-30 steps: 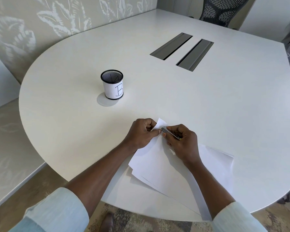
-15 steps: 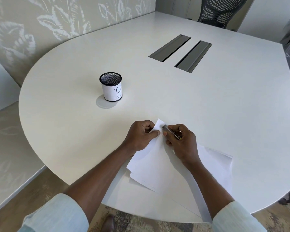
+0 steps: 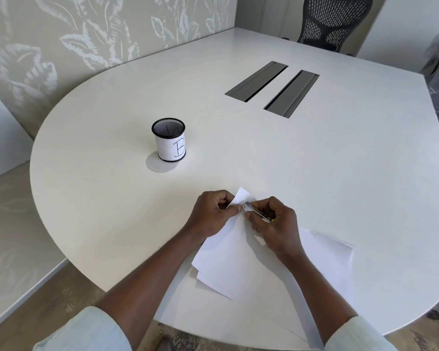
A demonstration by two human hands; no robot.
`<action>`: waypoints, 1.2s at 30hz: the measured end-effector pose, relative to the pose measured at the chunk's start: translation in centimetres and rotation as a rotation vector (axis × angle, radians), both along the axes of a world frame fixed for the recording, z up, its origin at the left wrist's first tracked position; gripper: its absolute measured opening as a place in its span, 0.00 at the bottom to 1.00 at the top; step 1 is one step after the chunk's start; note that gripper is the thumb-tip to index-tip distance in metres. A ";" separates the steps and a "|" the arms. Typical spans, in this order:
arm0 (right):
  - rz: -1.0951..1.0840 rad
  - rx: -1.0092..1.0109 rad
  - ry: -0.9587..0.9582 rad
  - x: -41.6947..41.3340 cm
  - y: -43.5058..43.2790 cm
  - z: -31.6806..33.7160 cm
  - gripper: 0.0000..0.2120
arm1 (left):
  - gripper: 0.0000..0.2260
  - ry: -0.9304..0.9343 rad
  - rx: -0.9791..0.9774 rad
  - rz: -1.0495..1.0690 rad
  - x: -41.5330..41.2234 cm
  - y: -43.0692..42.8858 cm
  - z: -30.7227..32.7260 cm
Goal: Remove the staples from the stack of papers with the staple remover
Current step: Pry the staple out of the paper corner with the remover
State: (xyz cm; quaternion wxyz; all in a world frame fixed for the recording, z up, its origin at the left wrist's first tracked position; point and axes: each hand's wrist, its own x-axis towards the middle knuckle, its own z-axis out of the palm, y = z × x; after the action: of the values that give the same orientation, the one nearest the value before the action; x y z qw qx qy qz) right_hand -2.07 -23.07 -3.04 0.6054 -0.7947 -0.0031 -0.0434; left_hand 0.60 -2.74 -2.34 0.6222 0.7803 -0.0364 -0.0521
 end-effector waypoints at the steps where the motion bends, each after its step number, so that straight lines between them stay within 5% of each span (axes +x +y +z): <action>1: -0.003 -0.007 -0.002 -0.1 0.0 -0.2 0.06 | 0.06 0.001 0.005 -0.002 -0.1 0.0 -0.1; 17: -0.013 -0.122 -0.018 0.0 0.3 -0.4 0.05 | 0.06 -0.027 0.023 -0.027 0.2 -0.2 -0.2; 36: -0.049 0.045 0.005 -0.6 0.4 1.1 0.08 | 0.06 0.027 -0.023 -0.027 0.1 -0.1 0.1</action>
State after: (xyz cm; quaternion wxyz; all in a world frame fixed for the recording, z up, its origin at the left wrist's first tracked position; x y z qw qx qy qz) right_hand -2.63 -22.66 -1.92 0.6218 -0.7809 0.0189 -0.0561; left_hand 0.70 -2.79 -2.26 0.6310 0.7716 -0.0392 -0.0709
